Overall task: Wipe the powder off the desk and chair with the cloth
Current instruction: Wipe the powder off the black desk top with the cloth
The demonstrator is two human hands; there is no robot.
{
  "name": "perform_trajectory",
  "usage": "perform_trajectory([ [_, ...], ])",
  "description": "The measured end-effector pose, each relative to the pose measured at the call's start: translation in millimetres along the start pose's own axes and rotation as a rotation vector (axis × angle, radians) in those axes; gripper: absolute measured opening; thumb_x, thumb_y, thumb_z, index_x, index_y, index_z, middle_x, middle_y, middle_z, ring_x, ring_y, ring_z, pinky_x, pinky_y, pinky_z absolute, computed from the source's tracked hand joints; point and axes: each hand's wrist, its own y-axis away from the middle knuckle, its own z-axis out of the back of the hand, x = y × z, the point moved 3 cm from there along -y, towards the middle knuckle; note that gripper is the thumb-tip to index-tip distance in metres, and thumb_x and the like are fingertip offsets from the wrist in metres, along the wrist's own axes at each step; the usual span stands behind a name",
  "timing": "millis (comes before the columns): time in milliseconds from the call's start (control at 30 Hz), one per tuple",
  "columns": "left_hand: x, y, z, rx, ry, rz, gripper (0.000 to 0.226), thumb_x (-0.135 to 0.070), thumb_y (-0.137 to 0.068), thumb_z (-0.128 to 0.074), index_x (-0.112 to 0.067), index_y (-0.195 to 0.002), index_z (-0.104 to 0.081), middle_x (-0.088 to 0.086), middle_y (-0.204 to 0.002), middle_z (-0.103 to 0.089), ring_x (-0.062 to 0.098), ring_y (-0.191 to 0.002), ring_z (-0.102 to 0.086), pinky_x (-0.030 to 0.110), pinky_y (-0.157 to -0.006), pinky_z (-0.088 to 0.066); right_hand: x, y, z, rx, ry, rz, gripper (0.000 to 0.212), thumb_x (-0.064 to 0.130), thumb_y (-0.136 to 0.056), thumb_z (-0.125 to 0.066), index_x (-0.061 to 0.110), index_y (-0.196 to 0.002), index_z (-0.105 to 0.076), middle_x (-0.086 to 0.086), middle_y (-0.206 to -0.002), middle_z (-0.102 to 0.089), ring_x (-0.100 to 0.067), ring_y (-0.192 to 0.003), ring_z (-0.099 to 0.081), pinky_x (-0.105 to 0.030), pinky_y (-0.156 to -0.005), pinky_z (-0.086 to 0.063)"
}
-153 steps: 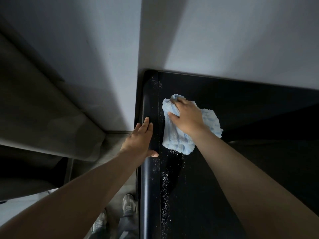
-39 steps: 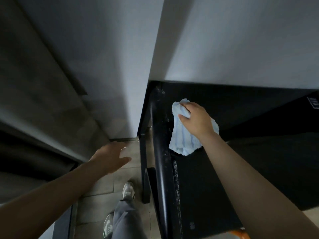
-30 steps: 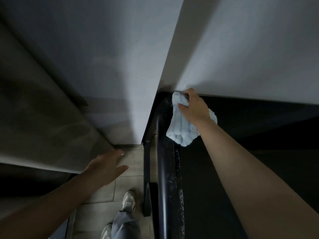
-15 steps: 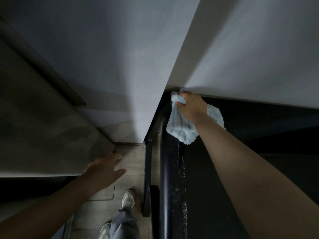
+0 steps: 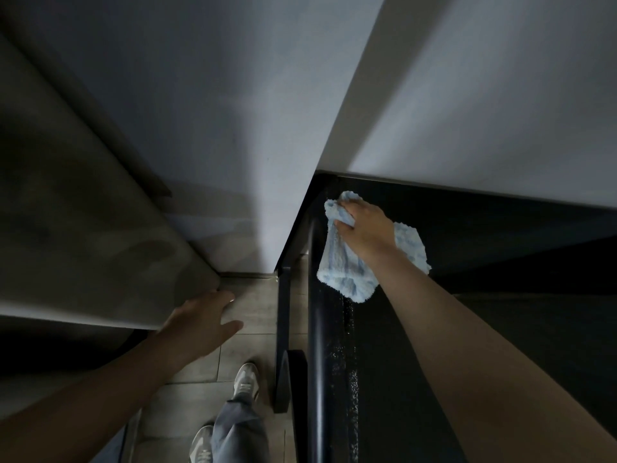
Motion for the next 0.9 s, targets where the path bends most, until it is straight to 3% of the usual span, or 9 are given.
perform_trajectory([
  [900,-1,58,-10,0.06,-0.124,-0.042,0.059,-0.05,-0.09,-0.056,-0.024,-0.141,-0.041,-0.003,-0.142,-0.046,0.018,-0.124,-0.049,0.028,-0.101,-0.04,6,147,-19,0.027,-0.022,0.029,0.045,0.037,-0.092,-0.059,0.026,-0.135,-0.053,0.005,-0.139,-0.053,-0.019,-0.128,-0.047,-0.035,-0.104,-0.041],
])
